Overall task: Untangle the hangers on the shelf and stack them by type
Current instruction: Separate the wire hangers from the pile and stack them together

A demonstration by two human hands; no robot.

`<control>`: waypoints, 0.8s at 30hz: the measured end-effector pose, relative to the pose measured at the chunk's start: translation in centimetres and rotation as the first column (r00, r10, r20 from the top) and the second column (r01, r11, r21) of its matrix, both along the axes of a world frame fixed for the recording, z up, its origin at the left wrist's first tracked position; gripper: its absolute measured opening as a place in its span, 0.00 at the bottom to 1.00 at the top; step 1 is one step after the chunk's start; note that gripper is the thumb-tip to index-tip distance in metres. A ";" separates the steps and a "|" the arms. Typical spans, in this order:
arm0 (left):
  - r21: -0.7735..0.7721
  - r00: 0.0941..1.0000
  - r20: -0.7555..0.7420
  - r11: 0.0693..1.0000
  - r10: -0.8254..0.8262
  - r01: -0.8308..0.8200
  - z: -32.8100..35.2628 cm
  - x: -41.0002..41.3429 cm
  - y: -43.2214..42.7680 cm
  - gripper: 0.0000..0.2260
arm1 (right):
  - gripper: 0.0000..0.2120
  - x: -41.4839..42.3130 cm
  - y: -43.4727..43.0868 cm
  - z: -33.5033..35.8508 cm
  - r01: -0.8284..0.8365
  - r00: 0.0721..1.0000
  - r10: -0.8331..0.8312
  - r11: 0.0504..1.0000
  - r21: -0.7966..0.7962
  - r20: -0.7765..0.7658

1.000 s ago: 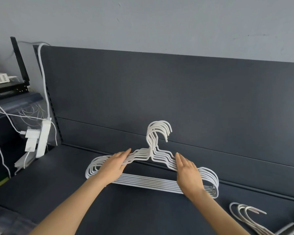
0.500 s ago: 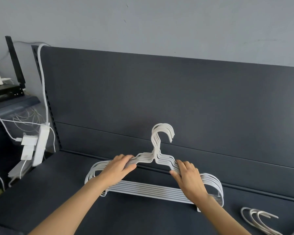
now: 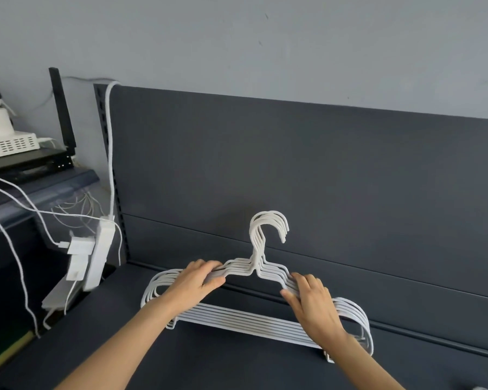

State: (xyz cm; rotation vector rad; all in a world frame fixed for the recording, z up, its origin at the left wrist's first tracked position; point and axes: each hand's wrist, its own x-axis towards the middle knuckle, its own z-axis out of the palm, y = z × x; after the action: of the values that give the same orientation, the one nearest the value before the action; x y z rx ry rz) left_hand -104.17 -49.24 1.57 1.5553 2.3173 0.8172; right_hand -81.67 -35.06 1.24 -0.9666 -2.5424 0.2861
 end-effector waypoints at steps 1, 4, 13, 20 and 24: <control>-0.002 1.000 -0.005 1.000 0.003 -0.003 0.1 -0.7 -0.1 0.20 | 0.58 -0.6 -0.1 0.1 -0.004 1.000 0.004 1.000 -0.005 -0.001; -0.014 0.999 -0.036 1.000 0.019 -0.019 0.5 -3.3 -0.2 0.19 | 0.60 -3.1 -0.4 0.3 0.001 1.000 -0.001 1.000 -0.022 -0.003; -0.098 0.998 0.045 0.994 0.052 -0.048 1.0 -10.2 -0.7 0.21 | 0.48 -10.2 -1.5 0.6 -0.010 1.000 0.012 0.999 -0.049 0.025; -0.089 0.995 0.050 0.993 0.085 -0.081 0.1 -10.8 -0.9 0.21 | 0.46 -10.5 -1.5 0.4 -0.022 0.998 0.025 0.998 -0.059 0.055; -0.105 0.996 0.017 0.990 0.091 -0.089 0.0 -10.6 -1.0 0.21 | 0.32 -10.4 -1.7 0.6 -0.031 0.996 0.039 0.995 -0.100 0.074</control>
State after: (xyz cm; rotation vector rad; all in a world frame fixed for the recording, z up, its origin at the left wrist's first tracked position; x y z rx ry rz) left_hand -114.81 -50.27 1.57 1.4018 2.3884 0.7164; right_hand -92.08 -36.72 1.87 -0.9873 -2.6383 0.3953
